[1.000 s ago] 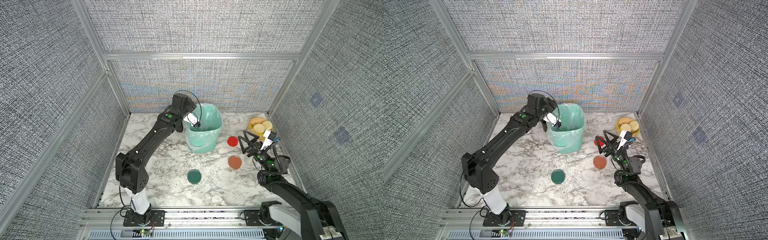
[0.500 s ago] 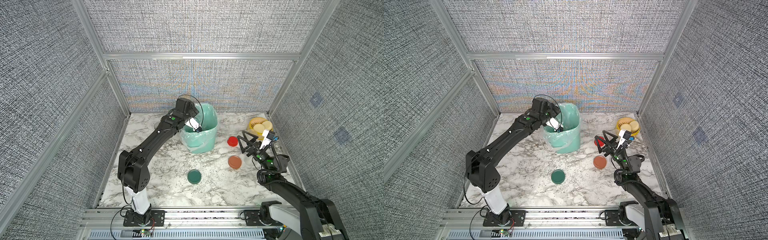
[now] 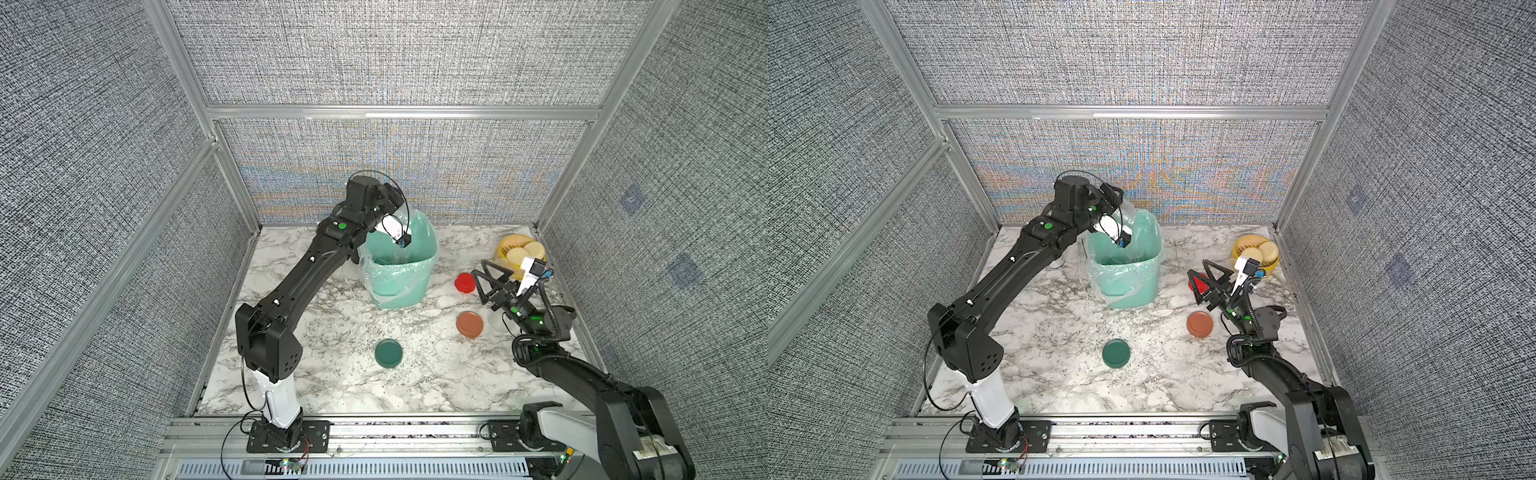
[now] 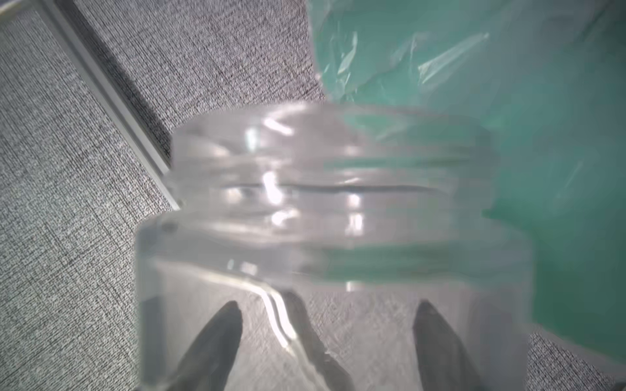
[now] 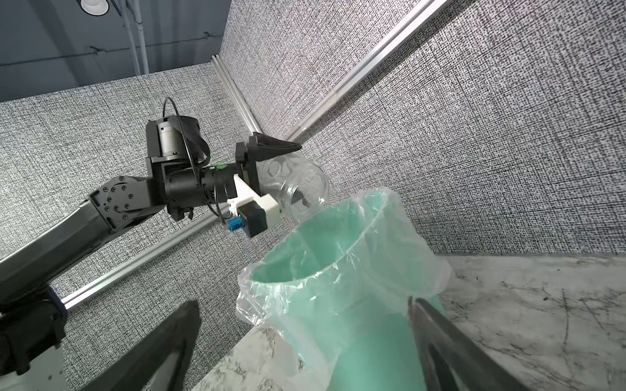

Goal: Empty moldy peanuts from jars
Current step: Pour the moldy peanuts from the jar into the trash bin.

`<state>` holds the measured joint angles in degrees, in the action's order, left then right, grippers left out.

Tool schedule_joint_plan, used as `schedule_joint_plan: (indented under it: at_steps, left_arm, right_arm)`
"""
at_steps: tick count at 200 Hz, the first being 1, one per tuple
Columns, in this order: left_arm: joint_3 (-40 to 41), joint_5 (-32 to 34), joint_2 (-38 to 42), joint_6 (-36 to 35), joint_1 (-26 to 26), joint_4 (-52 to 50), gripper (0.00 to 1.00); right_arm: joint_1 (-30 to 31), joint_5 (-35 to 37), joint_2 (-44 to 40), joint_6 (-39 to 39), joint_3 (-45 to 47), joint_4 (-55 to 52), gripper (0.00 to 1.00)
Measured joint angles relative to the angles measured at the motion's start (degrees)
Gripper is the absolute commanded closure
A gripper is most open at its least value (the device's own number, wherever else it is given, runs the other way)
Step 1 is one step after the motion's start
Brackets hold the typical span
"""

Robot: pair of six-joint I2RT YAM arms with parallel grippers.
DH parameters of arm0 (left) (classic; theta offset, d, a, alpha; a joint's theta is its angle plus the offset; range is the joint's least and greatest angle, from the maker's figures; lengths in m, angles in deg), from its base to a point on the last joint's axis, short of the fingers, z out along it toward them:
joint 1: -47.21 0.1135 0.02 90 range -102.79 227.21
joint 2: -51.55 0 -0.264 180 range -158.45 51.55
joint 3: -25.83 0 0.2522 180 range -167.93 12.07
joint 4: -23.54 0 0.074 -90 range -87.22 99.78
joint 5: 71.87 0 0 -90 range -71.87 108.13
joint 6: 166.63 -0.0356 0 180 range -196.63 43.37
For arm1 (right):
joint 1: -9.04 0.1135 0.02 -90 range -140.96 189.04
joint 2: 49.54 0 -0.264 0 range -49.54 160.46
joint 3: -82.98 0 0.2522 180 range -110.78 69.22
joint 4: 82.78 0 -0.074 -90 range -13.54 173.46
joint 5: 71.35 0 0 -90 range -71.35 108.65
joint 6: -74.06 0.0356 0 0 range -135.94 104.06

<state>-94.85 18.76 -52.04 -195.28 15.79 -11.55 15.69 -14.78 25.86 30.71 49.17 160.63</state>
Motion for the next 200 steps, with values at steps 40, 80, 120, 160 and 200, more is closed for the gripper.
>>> schedule_joint_plan:
  at_steps: [40, 80, 120, 160, 200]
  left_arm:
    - [7.04, -7.80, 4.44, 2.36, 0.13, -0.74, 1.00]
    - [10.45, -13.79, 6.03, 8.41, 1.68, 2.29, 1.00]
    - [10.86, -20.92, 7.91, 18.75, 4.33, 7.02, 1.00]
    - [5.38, -29.46, 8.07, 33.88, 6.27, 4.94, 1.00]
    - [4.59, -40.52, 8.09, 49.88, 8.98, 2.80, 1.00]
  right_arm:
    - [0.52, -1.77, -0.09, -4.04, -10.16, -11.52, 0.02]
    - [2.86, -2.60, 2.10, -11.50, -21.44, -26.80, 0.02]
    - [4.48, -2.56, 4.44, -13.88, -22.58, -31.41, 0.02]
    - [4.98, -2.80, 5.42, -14.19, -22.58, -31.91, 0.02]
    - [4.98, -2.99, 5.29, -14.43, -22.60, -31.89, 0.02]
